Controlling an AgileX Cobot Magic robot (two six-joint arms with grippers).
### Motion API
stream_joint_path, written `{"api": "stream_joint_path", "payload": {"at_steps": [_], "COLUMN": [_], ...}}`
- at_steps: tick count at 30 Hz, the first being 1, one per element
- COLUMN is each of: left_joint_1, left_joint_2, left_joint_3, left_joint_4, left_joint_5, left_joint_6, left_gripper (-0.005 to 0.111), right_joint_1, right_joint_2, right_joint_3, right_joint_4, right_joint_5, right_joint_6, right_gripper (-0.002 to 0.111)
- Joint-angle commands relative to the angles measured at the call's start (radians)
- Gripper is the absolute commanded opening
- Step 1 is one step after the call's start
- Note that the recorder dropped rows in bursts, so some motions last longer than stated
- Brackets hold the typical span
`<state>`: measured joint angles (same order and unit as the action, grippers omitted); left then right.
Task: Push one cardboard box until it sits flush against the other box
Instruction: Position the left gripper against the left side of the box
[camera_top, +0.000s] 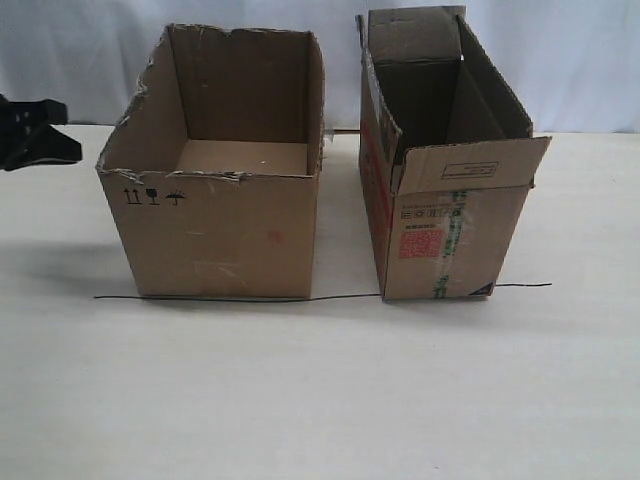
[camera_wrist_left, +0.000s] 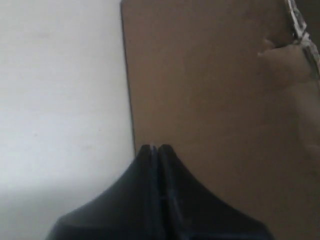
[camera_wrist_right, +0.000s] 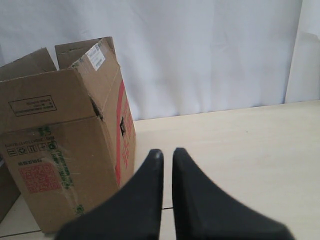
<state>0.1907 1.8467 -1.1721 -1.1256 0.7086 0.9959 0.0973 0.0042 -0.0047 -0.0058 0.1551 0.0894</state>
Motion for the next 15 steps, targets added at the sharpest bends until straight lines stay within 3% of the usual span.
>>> {"api": "stream_joint_path", "payload": {"at_steps": [1,15], "left_joint_1": [-0.041,-0.041], "left_joint_2": [0.071,0.283], "left_joint_3": [-0.067,-0.298], "left_joint_4": [0.012,-0.014], "left_joint_5": [-0.045,0.132], "left_joint_6": [-0.006,-0.035], "left_gripper": [0.000,0.000], "right_joint_1": [-0.002,-0.002], "right_joint_2": [-0.004,-0.004], "right_joint_3": [0.005,0.005], "right_joint_4": [-0.006,-0.006], "right_joint_5": [0.004,0.004], "right_joint_6": [0.000,0.000], "right_gripper": [0.005,0.005]}}
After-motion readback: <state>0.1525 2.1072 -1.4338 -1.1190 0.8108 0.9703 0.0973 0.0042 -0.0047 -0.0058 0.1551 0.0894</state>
